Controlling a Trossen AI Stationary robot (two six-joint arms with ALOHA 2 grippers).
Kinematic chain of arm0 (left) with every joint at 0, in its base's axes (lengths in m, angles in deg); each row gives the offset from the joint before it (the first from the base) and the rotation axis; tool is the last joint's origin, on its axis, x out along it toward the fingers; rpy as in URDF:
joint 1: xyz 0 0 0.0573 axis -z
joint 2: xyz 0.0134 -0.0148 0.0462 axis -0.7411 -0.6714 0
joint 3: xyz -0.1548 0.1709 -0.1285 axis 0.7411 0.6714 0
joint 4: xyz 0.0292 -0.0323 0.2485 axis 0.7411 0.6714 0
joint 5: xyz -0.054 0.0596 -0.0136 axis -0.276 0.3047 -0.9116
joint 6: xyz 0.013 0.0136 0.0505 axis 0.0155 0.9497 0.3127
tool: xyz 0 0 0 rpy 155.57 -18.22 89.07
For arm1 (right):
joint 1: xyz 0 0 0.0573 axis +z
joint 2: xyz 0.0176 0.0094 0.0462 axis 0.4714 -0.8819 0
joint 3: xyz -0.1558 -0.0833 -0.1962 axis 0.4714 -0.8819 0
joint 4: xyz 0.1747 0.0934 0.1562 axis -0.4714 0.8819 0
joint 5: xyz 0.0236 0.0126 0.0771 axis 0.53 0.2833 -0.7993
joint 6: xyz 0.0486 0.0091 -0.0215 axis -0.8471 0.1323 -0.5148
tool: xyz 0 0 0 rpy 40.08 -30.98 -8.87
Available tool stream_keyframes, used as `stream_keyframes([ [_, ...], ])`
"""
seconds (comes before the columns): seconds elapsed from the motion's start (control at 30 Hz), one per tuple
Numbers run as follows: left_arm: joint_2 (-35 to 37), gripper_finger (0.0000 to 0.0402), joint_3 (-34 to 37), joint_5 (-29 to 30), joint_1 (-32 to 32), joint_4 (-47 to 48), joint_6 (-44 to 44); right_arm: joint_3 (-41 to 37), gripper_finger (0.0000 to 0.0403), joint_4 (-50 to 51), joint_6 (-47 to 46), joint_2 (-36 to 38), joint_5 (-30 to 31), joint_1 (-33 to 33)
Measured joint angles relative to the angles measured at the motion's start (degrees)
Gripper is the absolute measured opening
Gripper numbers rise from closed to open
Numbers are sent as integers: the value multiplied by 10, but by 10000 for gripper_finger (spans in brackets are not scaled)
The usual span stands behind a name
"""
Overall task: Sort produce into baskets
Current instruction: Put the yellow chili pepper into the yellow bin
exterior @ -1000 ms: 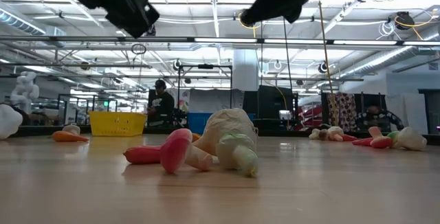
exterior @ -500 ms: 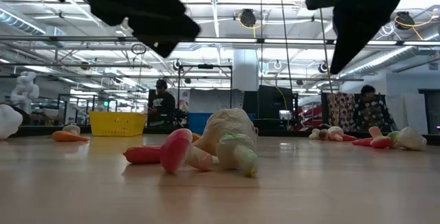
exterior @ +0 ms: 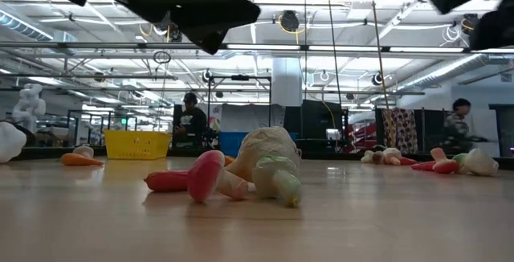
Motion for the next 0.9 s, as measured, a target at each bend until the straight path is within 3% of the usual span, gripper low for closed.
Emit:
stream_keyframes([
  [0.27,0,128,0,1,-9,-11,10,0,0,9,141,0,-8,71],
  [0.43,0,128,0,-4,-9,-5,10,-14,10,10,101,0,14,114],
  [0.57,0,128,0,-6,-10,-4,19,-46,44,8,83,0,27,140],
  [0.77,0,128,0,-6,-10,-6,25,-83,109,-6,80,0,114,146],
  [0.9,0,128,0,-6,-10,-6,25,-106,138,-20,67,0,120,146],
])
